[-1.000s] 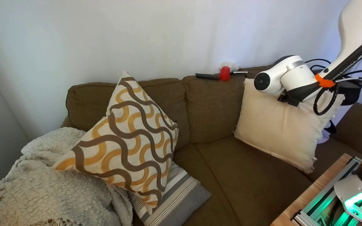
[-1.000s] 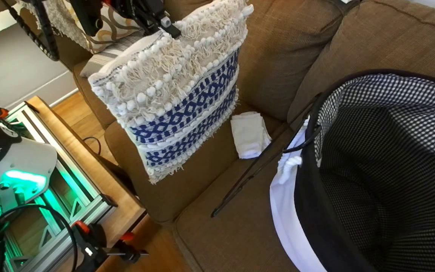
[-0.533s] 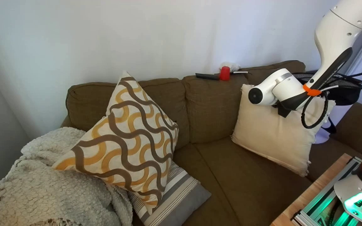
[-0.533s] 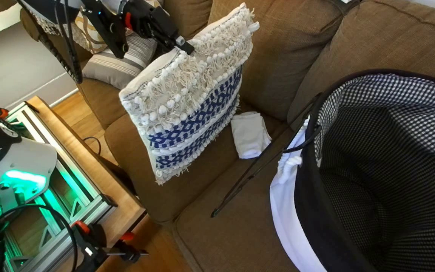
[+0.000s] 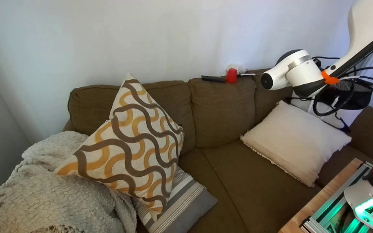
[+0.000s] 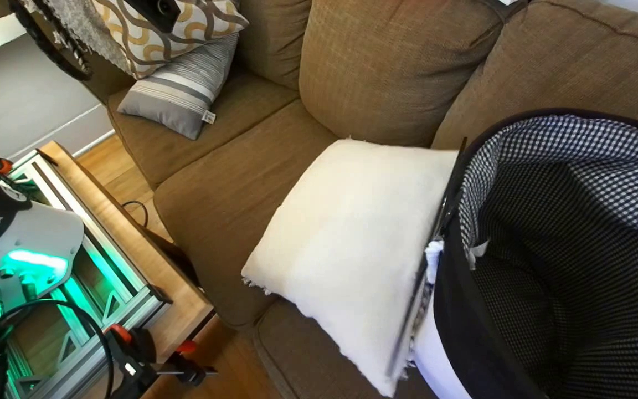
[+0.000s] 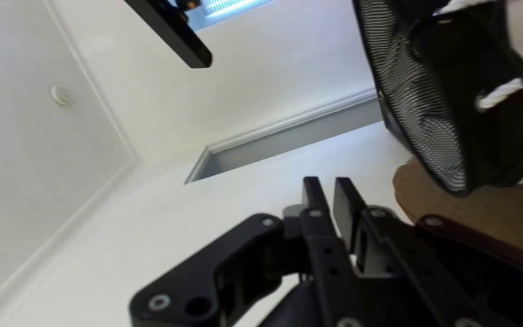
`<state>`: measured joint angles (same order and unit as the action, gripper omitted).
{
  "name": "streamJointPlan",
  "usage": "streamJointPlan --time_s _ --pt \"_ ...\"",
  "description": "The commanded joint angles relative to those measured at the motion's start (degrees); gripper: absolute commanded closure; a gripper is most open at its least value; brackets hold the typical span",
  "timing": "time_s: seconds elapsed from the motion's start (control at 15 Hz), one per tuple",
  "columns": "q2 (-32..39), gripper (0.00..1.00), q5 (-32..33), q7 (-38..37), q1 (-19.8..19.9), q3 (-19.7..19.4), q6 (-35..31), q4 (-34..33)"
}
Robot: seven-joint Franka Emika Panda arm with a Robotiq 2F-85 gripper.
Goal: Pick up the white and blue throw pillow and move it to the right side of the couch
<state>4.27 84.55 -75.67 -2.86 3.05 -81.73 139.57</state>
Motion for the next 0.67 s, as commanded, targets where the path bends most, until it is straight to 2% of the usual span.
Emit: streamJointPlan --time_s 0.0,0.13,0.27,0.33,0.47,0.6 --pt "-2.67 0.63 -0.81 0.6 -0.59 0.75 1.74 1.72" --pt "-2.87 0.67 -2.13 1.81 -1.88 2.26 -0.79 1.59" --pt "-3.11 0.53 -4.65 2.57 -3.98 4.77 -5.6 0.98" --pt "-1.63 0.7 -2.05 1.33 -2.31 2.99 -2.66 0.12" --pt "-1.63 0.56 -3.67 1.46 -4.19 4.82 -3.8 0.0" --pt "-1.68 0.53 -4.03 1.49 -4.68 5.2 -3.81 -0.01"
